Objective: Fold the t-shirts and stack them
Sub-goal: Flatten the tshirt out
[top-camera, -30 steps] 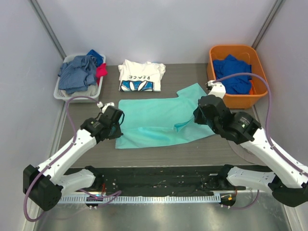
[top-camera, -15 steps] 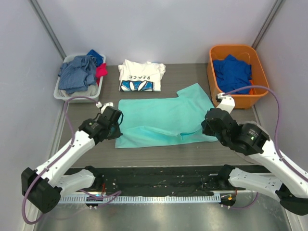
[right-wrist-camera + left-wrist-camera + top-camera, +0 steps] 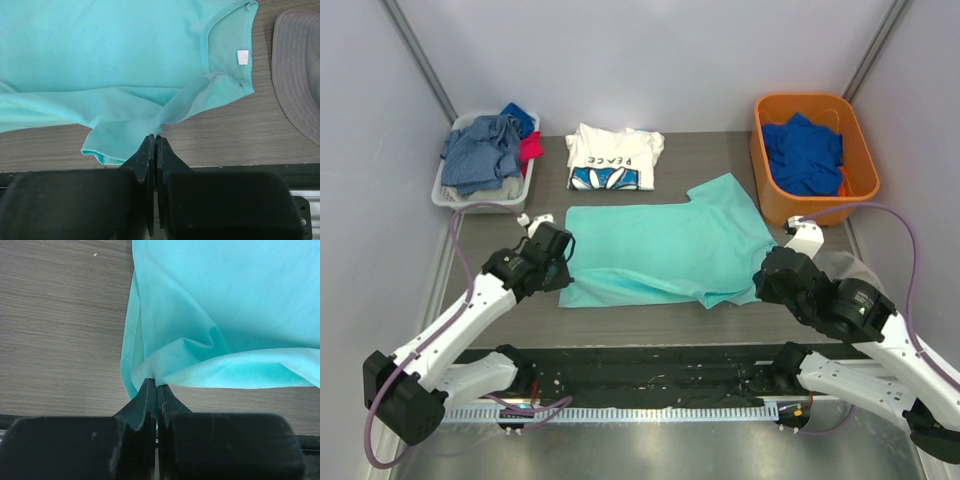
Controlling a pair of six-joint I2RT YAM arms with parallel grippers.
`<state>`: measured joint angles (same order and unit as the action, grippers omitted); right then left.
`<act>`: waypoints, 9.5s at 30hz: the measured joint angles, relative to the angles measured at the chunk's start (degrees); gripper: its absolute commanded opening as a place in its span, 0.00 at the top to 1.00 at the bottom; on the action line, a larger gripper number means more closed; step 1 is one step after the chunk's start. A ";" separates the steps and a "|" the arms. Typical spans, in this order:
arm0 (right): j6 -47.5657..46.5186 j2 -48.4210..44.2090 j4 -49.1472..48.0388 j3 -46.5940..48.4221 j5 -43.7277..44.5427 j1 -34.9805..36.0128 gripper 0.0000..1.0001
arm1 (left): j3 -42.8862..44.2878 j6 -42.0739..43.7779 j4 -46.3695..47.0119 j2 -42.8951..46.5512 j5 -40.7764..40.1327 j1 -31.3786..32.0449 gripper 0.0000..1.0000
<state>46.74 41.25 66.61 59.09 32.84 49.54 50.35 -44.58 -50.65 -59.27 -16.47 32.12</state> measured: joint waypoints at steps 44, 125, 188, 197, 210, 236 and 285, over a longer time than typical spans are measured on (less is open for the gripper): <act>23.32 5.49 10.16 -0.52 18.73 27.74 0.99 | -3.32 -2.27 0.04 1.79 1.57 1.70 1.00; 15.61 -0.61 6.95 -2.45 11.39 0.57 0.99 | -13.22 -19.50 -0.24 12.59 -6.95 11.80 1.00; -25.09 4.79 0.00 50.97 -34.34 -36.24 0.99 | 34.84 7.67 -18.67 28.11 23.82 -24.72 1.00; -22.86 10.21 -15.28 27.67 -32.44 -36.35 0.99 | 23.10 9.99 -10.29 20.55 24.44 -25.05 1.00; -28.81 46.27 -31.89 43.28 -26.51 -37.40 0.99 | 36.52 16.65 13.60 -23.58 22.38 -25.14 1.00; -22.08 13.31 -33.05 -13.90 -37.40 -35.54 0.99 | -5.97 13.77 16.74 3.41 18.18 -24.98 1.00; -8.83 11.82 -26.84 -20.72 -35.32 -29.73 0.99 | -27.12 -13.05 12.76 15.96 -0.11 -23.61 1.00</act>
<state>37.91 53.08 39.77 38.37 -2.48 19.81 23.22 -57.63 -37.89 -43.31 -16.58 8.51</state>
